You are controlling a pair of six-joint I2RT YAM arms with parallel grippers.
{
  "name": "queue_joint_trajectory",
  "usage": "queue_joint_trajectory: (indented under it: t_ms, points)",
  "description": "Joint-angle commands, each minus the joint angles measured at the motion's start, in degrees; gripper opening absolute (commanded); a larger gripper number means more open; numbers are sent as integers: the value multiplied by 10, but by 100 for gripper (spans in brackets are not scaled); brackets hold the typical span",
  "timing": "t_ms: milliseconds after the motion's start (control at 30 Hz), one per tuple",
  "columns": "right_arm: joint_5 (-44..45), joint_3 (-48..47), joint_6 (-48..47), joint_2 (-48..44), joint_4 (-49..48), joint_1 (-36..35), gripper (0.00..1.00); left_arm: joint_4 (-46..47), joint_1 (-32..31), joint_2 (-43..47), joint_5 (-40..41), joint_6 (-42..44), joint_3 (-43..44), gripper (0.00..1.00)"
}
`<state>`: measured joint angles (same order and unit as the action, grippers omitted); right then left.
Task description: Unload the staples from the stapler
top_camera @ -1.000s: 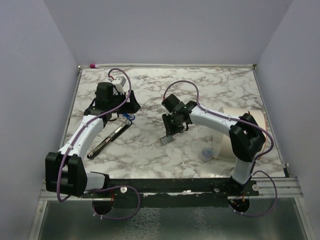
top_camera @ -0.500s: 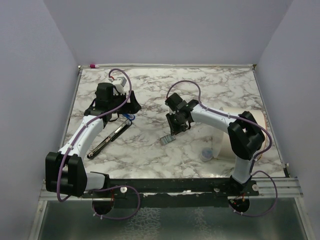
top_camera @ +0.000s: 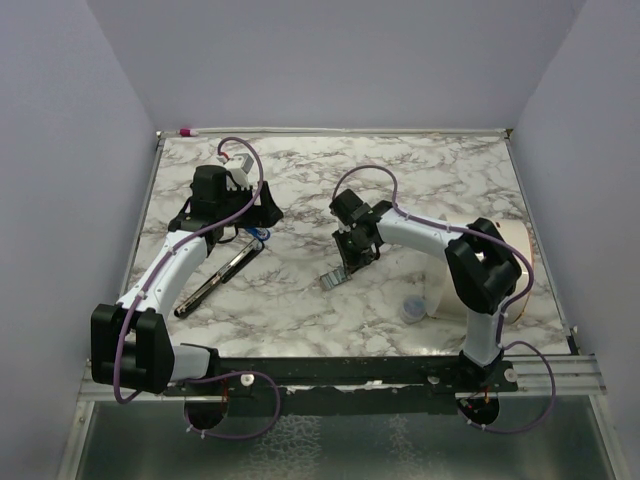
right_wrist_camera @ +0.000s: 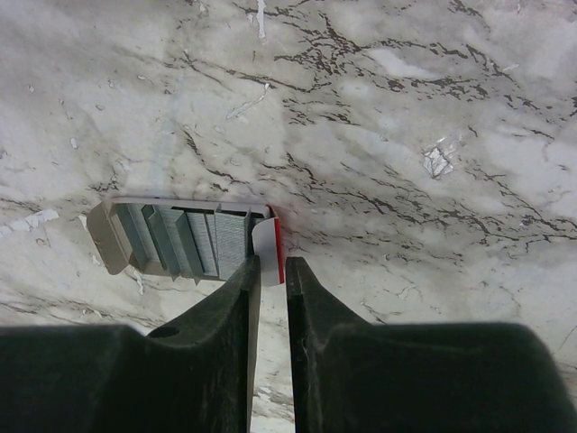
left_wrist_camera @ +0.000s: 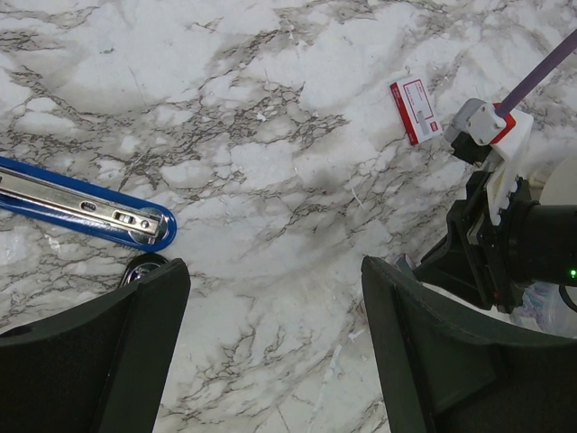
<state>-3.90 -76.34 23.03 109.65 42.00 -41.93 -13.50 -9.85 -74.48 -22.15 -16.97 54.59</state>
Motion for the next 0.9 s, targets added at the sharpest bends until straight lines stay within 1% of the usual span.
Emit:
queue_joint_trajectory:
  t_ms: [0, 267, 333, 400, 500, 633, 867]
  points:
    - [-10, -16, -4, 8, -1, -2, 18, 14, 2, 8, -17, 2, -4, 80]
    - [14, -36, 1, -27, 32, -2, 18, 15, 2, 5, -20, 2, -3, 80]
    - [7, -40, 0, -36, 34, -2, 18, 14, 2, 4, -22, 2, -3, 80]
    - [-21, -39, 0, -41, 20, -6, 18, 15, 2, 4, -24, 1, -3, 80]
    - [-48, -45, -1, -33, 10, -20, 19, 15, 2, 4, -24, 1, -3, 80]
    - [-47, -68, -3, -7, 21, -43, 22, 16, 2, 5, -22, 0, -4, 80]
    - [-34, -83, -5, 18, 31, -54, 26, 16, 2, 6, -23, 1, -4, 80]
